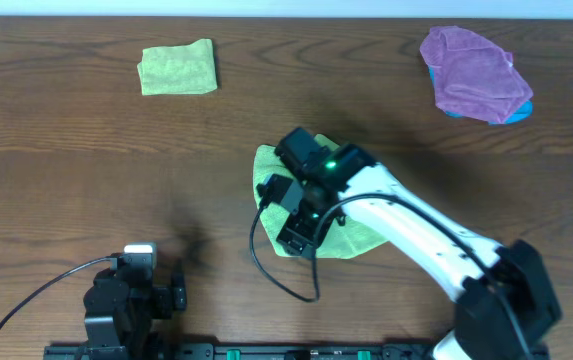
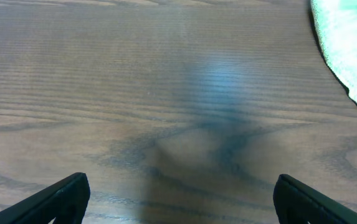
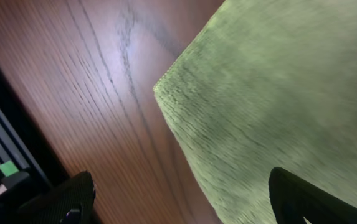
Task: Fold the cloth
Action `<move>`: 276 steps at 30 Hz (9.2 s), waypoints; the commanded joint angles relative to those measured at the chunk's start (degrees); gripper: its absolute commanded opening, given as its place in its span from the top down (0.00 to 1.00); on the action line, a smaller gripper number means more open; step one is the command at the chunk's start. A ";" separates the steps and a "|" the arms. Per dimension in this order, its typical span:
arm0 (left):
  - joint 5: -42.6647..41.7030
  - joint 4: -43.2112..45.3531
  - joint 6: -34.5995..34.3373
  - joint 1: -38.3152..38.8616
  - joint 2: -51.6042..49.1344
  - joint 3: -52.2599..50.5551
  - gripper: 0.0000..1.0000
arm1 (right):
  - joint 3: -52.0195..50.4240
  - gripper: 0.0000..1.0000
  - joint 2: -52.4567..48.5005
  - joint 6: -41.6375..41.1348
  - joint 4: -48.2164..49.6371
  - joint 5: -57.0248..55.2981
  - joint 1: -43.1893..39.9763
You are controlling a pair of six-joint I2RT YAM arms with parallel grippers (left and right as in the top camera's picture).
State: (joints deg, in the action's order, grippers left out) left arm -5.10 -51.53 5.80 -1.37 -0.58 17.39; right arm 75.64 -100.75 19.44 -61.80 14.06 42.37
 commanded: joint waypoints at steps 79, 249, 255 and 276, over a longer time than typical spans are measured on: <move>1.25 -1.51 0.42 0.26 0.37 -1.97 0.05 | 0.31 0.67 -13.64 -6.58 6.16 -7.87 7.58; -39.26 53.05 -70.38 21.79 -100.96 33.81 0.04 | 5.73 0.55 12.50 -15.13 0.63 -1.75 -25.46; -37.73 56.54 -74.23 22.84 -104.39 33.81 0.05 | 5.73 0.55 12.50 -15.13 0.48 -1.75 -25.49; -22.91 57.99 -74.95 28.20 -105.07 33.81 0.28 | 5.73 0.57 12.50 -15.13 0.46 0.37 -25.46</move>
State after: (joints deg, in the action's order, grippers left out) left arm -31.16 6.48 -69.34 26.72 -104.90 50.57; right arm 80.77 -89.49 4.95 -61.28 13.37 17.19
